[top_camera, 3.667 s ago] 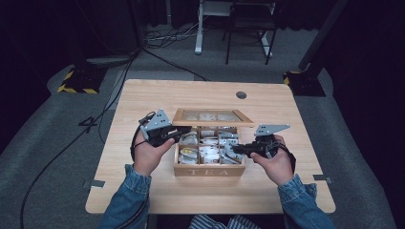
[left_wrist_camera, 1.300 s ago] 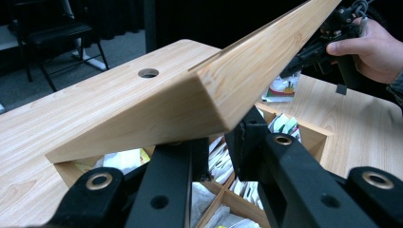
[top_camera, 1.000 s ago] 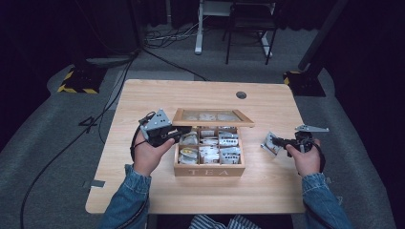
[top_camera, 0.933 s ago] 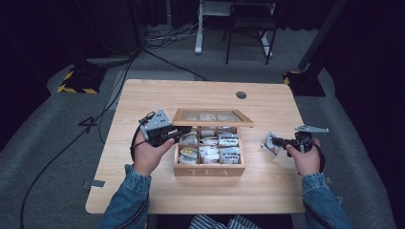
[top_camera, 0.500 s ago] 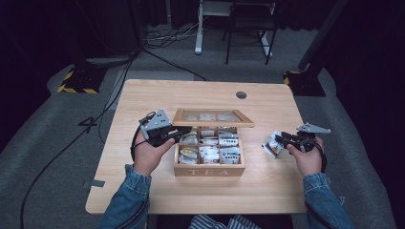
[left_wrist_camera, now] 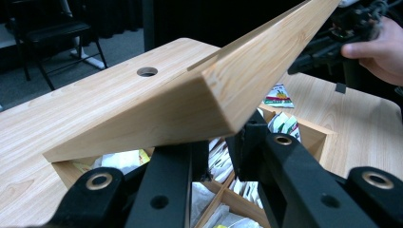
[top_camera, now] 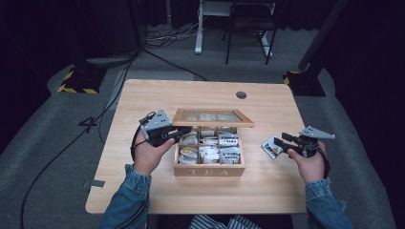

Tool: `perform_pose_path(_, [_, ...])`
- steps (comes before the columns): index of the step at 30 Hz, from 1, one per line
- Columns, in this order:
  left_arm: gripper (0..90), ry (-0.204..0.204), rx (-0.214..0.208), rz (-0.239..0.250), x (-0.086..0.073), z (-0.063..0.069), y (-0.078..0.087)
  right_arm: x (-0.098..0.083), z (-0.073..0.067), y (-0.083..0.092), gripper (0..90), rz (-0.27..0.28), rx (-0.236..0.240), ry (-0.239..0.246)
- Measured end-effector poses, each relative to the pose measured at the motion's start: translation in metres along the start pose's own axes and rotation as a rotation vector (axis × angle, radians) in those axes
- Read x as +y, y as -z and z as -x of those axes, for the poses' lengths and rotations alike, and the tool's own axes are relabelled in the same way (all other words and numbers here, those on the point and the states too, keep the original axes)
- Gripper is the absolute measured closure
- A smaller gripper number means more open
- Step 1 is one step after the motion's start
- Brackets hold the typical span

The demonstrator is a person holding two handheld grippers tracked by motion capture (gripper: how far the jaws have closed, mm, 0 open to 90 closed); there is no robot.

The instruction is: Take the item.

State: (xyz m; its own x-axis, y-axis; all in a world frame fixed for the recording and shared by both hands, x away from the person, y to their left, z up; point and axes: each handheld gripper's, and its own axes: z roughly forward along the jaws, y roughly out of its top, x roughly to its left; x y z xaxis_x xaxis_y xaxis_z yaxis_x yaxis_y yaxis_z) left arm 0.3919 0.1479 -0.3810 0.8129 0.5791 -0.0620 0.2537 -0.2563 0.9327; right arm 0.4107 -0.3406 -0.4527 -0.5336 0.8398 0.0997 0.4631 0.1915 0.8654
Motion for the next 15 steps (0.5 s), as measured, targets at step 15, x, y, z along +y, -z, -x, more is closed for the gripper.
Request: perform_pose_path(15, [79.1, -0.002, 0.0, 0.002, 0.001, 0.001, 0.002, -0.027, -0.032, 0.033, 51.8, 0.046, 0.071, 0.02])
